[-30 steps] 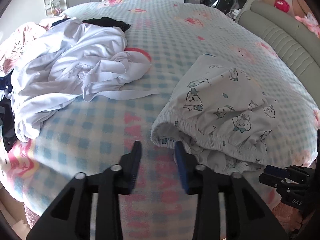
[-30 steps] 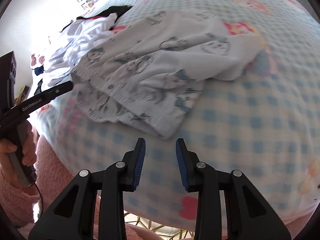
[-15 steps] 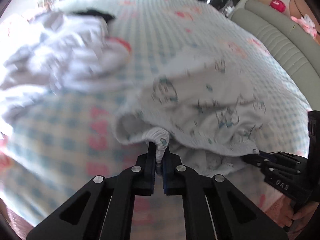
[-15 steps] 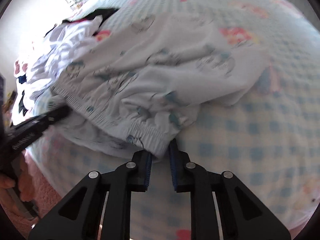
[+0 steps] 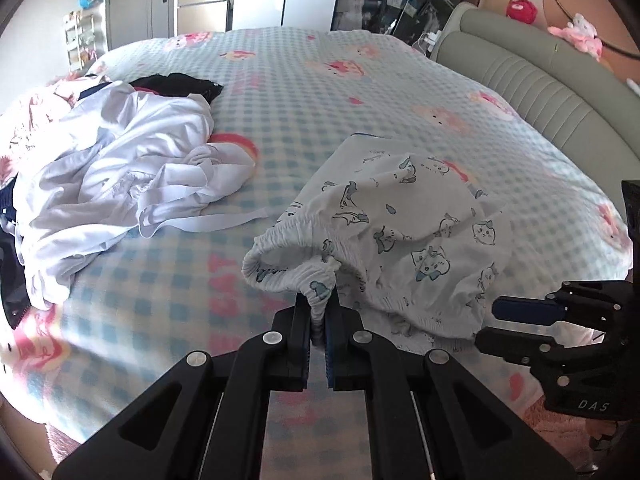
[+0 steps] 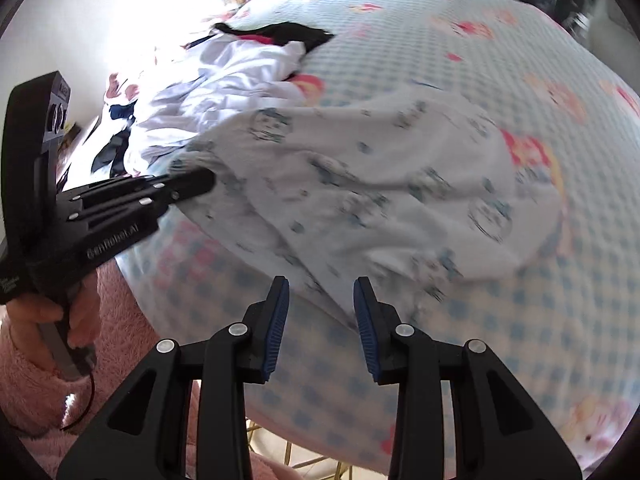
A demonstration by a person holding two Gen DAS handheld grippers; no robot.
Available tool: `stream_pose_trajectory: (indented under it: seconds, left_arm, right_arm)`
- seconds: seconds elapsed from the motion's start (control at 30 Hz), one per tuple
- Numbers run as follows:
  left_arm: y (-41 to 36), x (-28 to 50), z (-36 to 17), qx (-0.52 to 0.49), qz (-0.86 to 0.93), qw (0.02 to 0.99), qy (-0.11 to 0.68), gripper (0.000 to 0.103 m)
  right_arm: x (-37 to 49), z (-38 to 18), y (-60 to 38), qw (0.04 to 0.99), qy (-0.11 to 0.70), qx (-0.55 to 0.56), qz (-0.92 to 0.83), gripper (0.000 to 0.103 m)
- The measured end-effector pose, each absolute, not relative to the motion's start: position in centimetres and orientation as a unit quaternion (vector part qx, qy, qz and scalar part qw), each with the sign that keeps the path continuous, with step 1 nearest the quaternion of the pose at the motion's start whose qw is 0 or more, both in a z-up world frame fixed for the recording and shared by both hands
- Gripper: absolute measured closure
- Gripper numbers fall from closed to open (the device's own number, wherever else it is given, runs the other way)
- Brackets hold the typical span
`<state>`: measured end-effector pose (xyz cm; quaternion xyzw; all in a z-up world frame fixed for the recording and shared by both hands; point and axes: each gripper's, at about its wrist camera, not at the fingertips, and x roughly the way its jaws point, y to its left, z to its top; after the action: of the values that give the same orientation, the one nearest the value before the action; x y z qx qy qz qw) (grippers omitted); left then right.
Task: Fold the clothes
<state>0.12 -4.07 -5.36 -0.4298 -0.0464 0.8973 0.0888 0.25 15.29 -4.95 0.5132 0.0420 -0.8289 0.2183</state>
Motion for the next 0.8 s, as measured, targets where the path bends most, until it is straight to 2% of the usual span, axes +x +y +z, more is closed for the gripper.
stream_pose_trajectory:
  seconds: [0.3, 0.37, 0.4, 0.43, 0.5, 0.8]
  left_arm:
    - [-4.6, 0.0, -7.1, -0.455, 0.882, 0.096, -0.075, 0.097]
    - [-4.4, 0.0, -7.3, -0.457, 0.881, 0.099, -0.075, 0.097]
    - [-4.4, 0.0, -7.4, -0.458, 0.880, 0.100, -0.075, 0.097]
    - [-4.3, 0.0, -7.6, -0.460, 0.879, 0.101, -0.075, 0.097]
    - [-4.2, 0.0, -7.8, -0.462, 0.878, 0.103, -0.074, 0.097]
    - [-3.3, 0.2, -7.9, -0.463, 0.875, 0.117, -0.075, 0.097]
  right_arm:
    - [-2.4, -8.5, 11.2, 0.191, 0.088, 0.535, -0.818, 0.066]
    - [-2.9, -9.3, 10.3, 0.184, 0.098, 0.540, -0.815, 0.075]
    - [-3.2, -9.7, 9.9, 0.181, 0.103, 0.542, -0.814, 0.087]
    - [-3.5, -10.1, 9.4, 0.178, 0.108, 0.544, -0.813, 0.089]
    - [-3.9, -10.5, 9.0, 0.169, 0.116, 0.545, -0.813, 0.092]
    - [-3.9, -8.0, 13.7, 0.076, 0.118, 0.502, -0.853, 0.093]
